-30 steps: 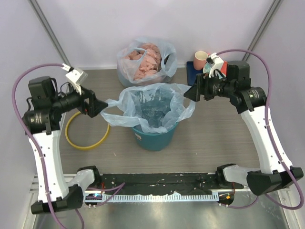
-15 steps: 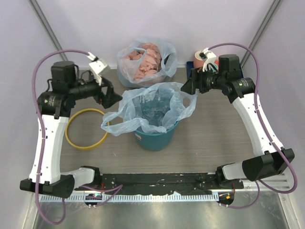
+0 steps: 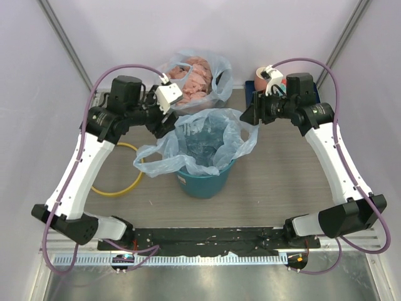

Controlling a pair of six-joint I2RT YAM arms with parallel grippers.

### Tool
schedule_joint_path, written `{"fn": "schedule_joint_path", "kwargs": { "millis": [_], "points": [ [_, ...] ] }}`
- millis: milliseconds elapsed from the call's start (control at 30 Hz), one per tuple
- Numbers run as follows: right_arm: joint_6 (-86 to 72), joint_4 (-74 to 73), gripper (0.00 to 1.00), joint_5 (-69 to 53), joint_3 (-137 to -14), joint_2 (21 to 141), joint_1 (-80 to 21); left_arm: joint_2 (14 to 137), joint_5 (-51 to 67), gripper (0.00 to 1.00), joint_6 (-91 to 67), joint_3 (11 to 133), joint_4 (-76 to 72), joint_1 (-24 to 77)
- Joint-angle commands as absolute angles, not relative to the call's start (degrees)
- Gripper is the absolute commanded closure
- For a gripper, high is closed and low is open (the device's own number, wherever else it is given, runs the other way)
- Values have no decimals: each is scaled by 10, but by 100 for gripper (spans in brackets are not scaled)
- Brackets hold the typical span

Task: Put the trash bags into the trash bin

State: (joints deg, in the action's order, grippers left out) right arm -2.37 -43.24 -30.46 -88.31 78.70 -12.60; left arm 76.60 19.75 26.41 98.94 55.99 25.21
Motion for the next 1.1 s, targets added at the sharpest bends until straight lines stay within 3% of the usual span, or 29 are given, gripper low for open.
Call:
{"fn": "schedule_joint_path", "kwargs": {
  "millis": [0, 67, 100, 267, 300, 367, 500, 1067],
  "points": [
    [-8, -411, 43, -296, -881, 791, -123, 782, 171, 33, 272, 1020, 552, 255],
    [-7, -410, 47, -295, -881, 794, -124, 788, 163, 42, 261, 1020, 536, 255],
    [-6, -411, 50, -294, -880, 795, -124, 789, 158, 52, 256, 1017, 529, 255],
    [-3, -410, 66, -290, -882, 800, -124, 806, 157, 74, 242, 1020, 511, 253],
    [-3, -410, 75, -290, -883, 801, -124, 811, 160, 88, 236, 1018, 511, 251],
    [-3, -409, 82, -294, -883, 803, -124, 816, 170, 98, 226, 1019, 509, 241],
    [-3, -400, 99, -295, -882, 808, -123, 828, 170, 100, 205, 1008, 501, 222],
    [-4, -379, 99, -284, -796, 816, -124, 869, 253, 100, 114, 879, 463, 145]
  ]
}}
